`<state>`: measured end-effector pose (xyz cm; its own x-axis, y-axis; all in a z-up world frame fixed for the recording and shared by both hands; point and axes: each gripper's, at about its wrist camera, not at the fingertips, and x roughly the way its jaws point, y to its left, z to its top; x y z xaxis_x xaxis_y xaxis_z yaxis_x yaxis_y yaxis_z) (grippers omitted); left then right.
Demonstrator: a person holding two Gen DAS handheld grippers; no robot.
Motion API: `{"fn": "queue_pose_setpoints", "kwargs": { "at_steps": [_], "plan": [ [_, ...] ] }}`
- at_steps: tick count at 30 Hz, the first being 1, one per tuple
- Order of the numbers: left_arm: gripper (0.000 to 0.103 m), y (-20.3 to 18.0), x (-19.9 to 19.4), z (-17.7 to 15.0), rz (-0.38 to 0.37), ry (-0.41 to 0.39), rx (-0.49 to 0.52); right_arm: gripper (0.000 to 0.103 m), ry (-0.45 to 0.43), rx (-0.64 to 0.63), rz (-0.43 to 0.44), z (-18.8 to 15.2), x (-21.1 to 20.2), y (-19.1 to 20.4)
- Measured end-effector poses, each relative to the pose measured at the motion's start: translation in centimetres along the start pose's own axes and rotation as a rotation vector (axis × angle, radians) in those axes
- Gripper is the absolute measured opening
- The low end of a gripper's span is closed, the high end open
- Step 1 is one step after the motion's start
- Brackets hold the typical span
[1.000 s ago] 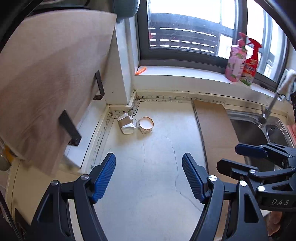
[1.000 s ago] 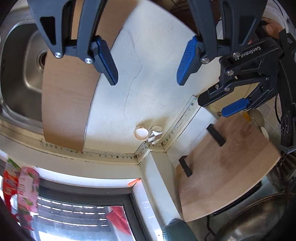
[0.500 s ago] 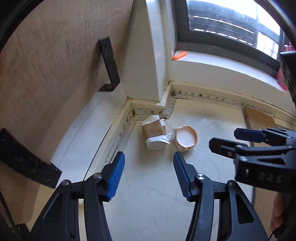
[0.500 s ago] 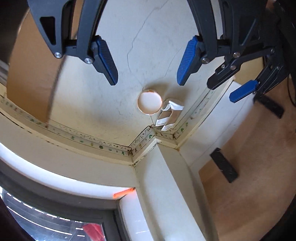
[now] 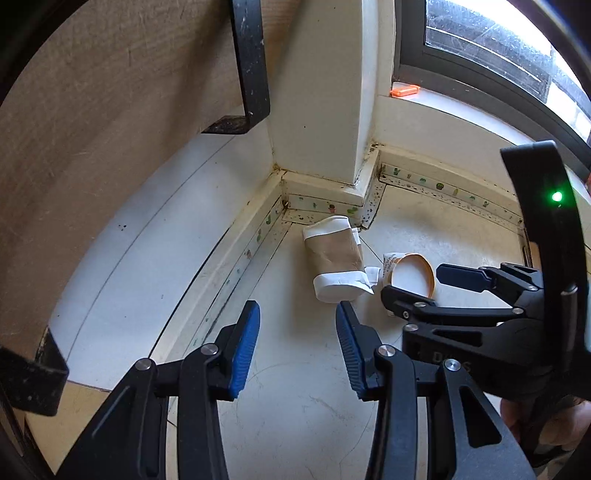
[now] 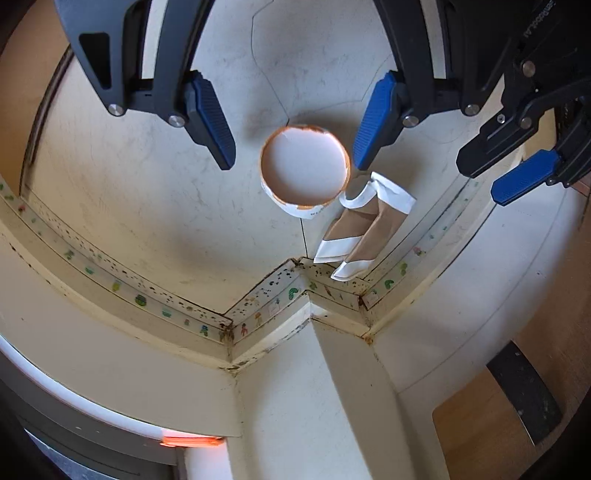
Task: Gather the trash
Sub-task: 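Grasp the brown-white paper wrapper with the left tool while the right tool grasps the white paper cup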
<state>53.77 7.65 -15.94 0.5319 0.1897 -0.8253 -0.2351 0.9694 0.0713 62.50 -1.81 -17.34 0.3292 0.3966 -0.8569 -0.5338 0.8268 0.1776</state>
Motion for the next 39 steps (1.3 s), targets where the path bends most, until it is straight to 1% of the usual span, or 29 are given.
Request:
{"fn": "queue_pose_setpoints", "kwargs": {
  "at_steps": [3,6,7,8,14,16,17,18,22,26,28,31,37,39],
  "plan": [
    [0.042,-0.1,0.1,0.2,-0.011,0.002,0.001,0.067,0.000,-0.024,-0.020,0.2,0.9,0.2],
    [0.042,-0.4,0.4,0.5,-0.014,0.003,0.003,0.065,-0.021,-0.053,-0.034,0.3,1.0,0.3],
    [0.042,-0.4,0.5,0.6,-0.016,0.005,0.003,0.054,-0.026,-0.059,-0.038,0.2,1.0,0.2],
    [0.041,-0.5,0.7,0.7,-0.020,0.006,0.002,0.051,-0.027,-0.061,-0.041,0.2,0.9,0.0],
    [0.043,-1.3,1.6,1.6,-0.054,0.031,0.002,0.051,-0.052,-0.003,-0.067,0.1,0.0,-2.7],
    [0.051,-1.6,2.1,1.9,-0.070,0.044,-0.001,0.050,-0.061,0.015,-0.069,0.0,-0.7,-3.7],
    [0.060,-1.9,2.3,2.0,-0.077,0.049,-0.003,0.050,-0.067,0.021,-0.068,-0.1,-0.9,-4.1],
    [0.066,-2.1,2.6,2.2,-0.081,0.053,-0.003,0.050,-0.072,0.026,-0.068,-0.1,-1.2,-4.4],
    [0.067,-3.0,4.0,3.0,-0.079,0.083,0.012,0.050,-0.076,0.048,-0.068,-0.2,-1.9,-5.5],
    [0.067,-3.6,5.7,3.6,-0.057,0.118,0.023,0.050,-0.083,0.063,-0.080,-0.5,-2.2,-6.7],
    [0.067,-3.9,6.3,3.7,-0.044,0.130,0.030,0.050,-0.087,0.074,-0.086,-1.2,-2.3,-6.8],
    [0.067,-4.4,7.4,3.9,-0.036,0.149,0.040,0.050,-0.088,0.085,-0.082,-1.5,-2.4,-7.3],
    [0.066,-5.2,8.9,4.3,-0.027,0.165,0.056,0.051,-0.086,0.086,-0.090,-2.0,-2.8,-7.6],
    [0.063,-5.4,9.3,4.5,-0.034,0.161,0.047,0.051,-0.087,0.087,-0.090,-2.1,-2.8,-7.7]
  ]
}}
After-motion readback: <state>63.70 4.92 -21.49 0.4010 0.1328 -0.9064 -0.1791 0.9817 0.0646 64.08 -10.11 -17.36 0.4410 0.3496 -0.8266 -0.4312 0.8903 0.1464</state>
